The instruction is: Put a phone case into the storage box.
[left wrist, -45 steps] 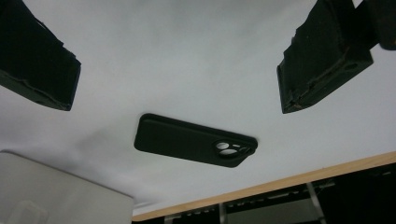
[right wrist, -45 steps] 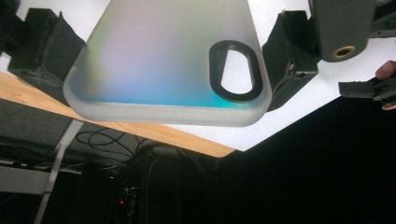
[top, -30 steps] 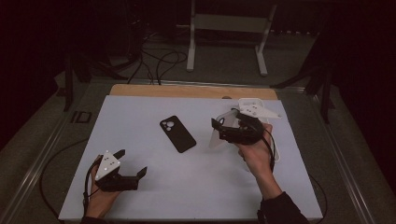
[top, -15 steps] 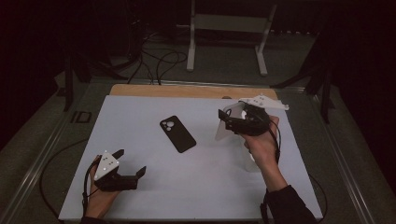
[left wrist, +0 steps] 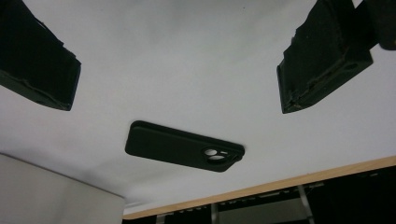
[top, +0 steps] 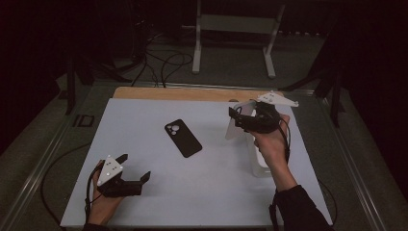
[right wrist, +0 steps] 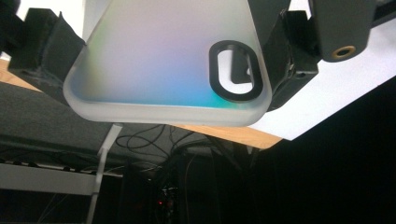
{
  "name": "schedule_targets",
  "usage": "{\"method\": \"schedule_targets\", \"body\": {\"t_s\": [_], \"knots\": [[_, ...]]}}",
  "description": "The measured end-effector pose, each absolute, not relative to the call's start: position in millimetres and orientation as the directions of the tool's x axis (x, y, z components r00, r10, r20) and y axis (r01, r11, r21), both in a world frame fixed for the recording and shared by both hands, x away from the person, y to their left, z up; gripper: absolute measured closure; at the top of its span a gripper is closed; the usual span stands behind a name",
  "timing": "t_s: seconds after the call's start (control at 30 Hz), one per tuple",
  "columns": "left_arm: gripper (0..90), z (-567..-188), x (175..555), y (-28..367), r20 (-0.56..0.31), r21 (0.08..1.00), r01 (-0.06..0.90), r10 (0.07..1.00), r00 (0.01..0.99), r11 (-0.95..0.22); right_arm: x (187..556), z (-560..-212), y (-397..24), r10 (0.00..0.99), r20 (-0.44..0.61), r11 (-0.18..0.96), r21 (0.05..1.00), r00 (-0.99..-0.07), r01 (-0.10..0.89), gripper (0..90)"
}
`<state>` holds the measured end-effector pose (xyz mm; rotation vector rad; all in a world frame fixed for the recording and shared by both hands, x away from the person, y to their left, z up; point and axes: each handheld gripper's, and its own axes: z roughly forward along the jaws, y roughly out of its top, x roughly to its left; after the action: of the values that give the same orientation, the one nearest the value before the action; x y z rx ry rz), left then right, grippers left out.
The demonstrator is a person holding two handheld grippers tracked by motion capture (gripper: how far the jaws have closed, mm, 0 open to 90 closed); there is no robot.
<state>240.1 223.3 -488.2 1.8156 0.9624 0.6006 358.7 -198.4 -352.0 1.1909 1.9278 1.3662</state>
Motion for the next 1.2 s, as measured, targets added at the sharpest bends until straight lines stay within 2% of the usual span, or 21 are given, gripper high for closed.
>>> {"method": "schedule_targets", "body": {"t_s": [1.2], "knots": [[0.0,-487.6,239.9,223.9,-0.015,0.91,0.35,0.826,0.563,-0.222,395.1,-343.5,-224.7,0.914,0.064,0.109,0.912,-0.4,0.396,16.9]]}}
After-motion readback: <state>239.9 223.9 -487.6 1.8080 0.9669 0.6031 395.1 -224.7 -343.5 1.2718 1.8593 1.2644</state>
